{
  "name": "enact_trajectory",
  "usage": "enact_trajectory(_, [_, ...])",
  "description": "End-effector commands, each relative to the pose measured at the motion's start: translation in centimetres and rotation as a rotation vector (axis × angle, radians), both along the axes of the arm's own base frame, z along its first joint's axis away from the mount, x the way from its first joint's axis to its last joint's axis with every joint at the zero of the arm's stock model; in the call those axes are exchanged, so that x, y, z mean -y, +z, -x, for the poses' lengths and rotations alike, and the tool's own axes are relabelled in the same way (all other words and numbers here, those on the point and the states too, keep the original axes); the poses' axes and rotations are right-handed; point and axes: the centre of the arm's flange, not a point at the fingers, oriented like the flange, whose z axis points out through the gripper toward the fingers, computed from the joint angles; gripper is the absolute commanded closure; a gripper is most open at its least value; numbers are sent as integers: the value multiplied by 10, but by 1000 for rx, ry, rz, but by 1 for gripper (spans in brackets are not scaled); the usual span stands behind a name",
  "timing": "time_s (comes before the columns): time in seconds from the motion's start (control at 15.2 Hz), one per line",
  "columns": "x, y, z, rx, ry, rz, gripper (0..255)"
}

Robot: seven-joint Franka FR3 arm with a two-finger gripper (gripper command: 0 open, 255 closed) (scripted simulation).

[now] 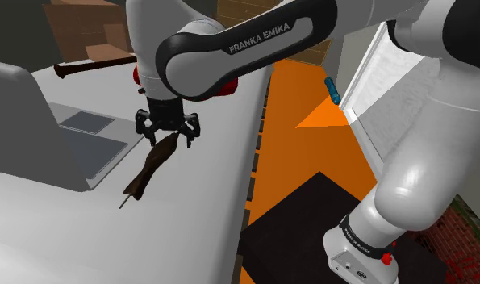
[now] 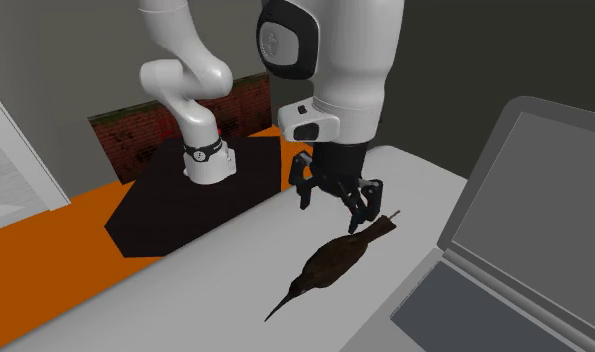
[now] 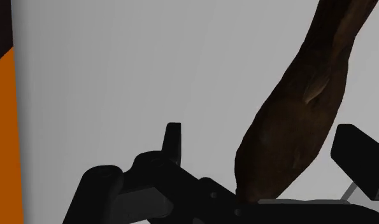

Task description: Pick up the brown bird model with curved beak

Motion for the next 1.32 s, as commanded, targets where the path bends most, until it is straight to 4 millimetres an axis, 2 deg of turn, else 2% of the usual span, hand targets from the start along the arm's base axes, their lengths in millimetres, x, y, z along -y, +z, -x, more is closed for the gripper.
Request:
enact_trajectory(0.0, [-19, -10, -19, 8, -44, 1, 0])
enact_trajectory(0.07, [-27, -15, -28, 11, -64, 1, 0])
enact_trajectory(0.13, [-28, -15, -28, 11, -65, 1, 0])
enact_trajectory(0.59, [-28, -55, -28, 11, -65, 1, 0])
enact_trajectory(0.73, [-28, -55, -28, 11, -65, 1, 0])
enact_trajectory(0.79, [-28, -55, -28, 11, -65, 1, 255])
enact_trajectory(1.25, [-28, -55, -28, 11, -65, 1, 255])
